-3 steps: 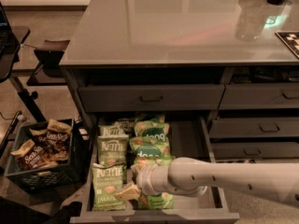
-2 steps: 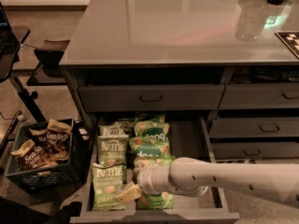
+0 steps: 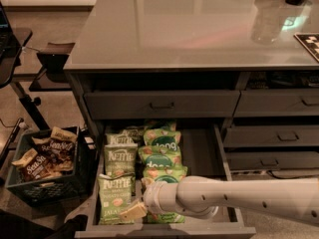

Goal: Pick green jalapeno chip bag from middle drawer and place on counter

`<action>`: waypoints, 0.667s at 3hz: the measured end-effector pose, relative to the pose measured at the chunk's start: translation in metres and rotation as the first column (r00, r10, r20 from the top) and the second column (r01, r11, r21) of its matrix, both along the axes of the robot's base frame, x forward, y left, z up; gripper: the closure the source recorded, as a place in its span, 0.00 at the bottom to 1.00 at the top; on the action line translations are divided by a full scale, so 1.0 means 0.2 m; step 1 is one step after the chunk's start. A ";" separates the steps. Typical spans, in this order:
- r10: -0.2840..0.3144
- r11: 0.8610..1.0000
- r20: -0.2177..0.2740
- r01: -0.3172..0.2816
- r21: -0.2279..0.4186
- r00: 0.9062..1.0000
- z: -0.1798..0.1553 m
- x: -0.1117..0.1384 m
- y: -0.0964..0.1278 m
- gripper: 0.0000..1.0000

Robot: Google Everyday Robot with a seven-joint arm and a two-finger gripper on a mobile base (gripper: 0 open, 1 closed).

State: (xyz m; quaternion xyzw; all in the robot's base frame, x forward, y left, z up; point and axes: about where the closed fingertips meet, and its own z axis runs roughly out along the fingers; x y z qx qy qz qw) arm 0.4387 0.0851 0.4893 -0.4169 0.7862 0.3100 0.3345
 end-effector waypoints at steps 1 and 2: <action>-0.014 1.000 -0.024 0.015 0.008 1.000 -0.10 0.00 0.07 0.18; -0.020 1.000 -0.040 0.020 -0.001 0.999 -0.19 0.02 0.14 0.17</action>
Offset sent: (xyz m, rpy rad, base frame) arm 0.0087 0.0419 -0.0589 -0.0134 0.0561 -0.0282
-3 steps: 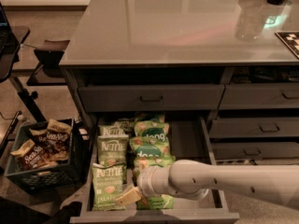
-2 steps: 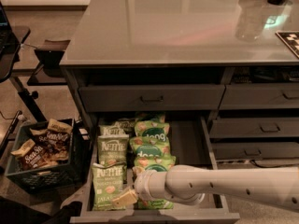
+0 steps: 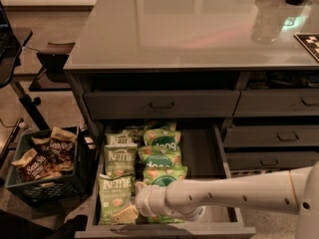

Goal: Pick green jalapeno chip bag from middle drawer and place on counter

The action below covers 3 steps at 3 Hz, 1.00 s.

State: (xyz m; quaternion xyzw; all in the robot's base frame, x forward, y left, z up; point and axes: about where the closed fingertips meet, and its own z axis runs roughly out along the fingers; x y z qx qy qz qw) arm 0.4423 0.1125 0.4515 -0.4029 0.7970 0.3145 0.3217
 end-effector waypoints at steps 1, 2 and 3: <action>-0.004 1.000 -0.011 0.004 -0.013 1.000 -0.08 0.04 0.06 0.16; -0.017 1.000 -0.021 0.016 -0.024 1.000 -0.16 0.09 0.11 0.17; -0.036 0.999 -0.035 0.035 -0.038 0.999 -0.23 0.13 0.16 0.17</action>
Offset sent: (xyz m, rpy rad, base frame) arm 0.0296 0.0330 -0.0491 -0.0378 0.0301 -0.0337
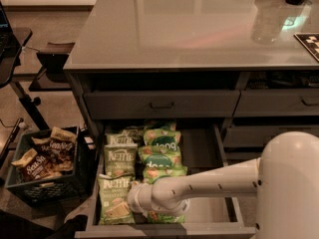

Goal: Pick green jalapeno chip bag from middle drawer and place on counter

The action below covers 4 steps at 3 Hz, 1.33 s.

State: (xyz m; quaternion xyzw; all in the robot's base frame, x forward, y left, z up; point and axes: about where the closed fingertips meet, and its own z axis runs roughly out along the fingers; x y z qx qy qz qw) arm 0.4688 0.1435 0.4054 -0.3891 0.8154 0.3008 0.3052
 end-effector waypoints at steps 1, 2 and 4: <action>-0.025 1.000 -0.019 0.025 -0.009 1.000 -0.05 0.02 0.05 0.26; -0.038 0.999 -0.030 0.038 -0.008 0.999 -0.08 0.02 0.08 0.45; -0.055 0.998 -0.034 0.055 -0.007 0.998 -0.09 0.02 0.08 0.92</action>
Offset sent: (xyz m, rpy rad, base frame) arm 0.0055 0.0224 -0.0221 -0.0076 0.0404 -0.0565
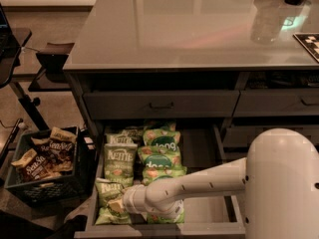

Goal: Pick green jalapeno chip bag from middle drawer and place on counter

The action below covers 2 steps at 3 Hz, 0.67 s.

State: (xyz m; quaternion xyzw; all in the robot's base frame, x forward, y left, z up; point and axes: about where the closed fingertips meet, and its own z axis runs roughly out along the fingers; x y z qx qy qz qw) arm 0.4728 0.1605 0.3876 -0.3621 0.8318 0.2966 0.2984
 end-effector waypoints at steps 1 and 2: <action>0.000 1.000 0.001 0.000 0.000 1.000 0.03 0.00 -0.01 1.00; 0.030 0.998 0.074 -0.033 0.046 0.997 0.24 0.09 -0.07 1.00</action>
Offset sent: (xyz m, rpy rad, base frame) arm 0.0000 -0.0524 0.1135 0.1759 -0.0628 0.1756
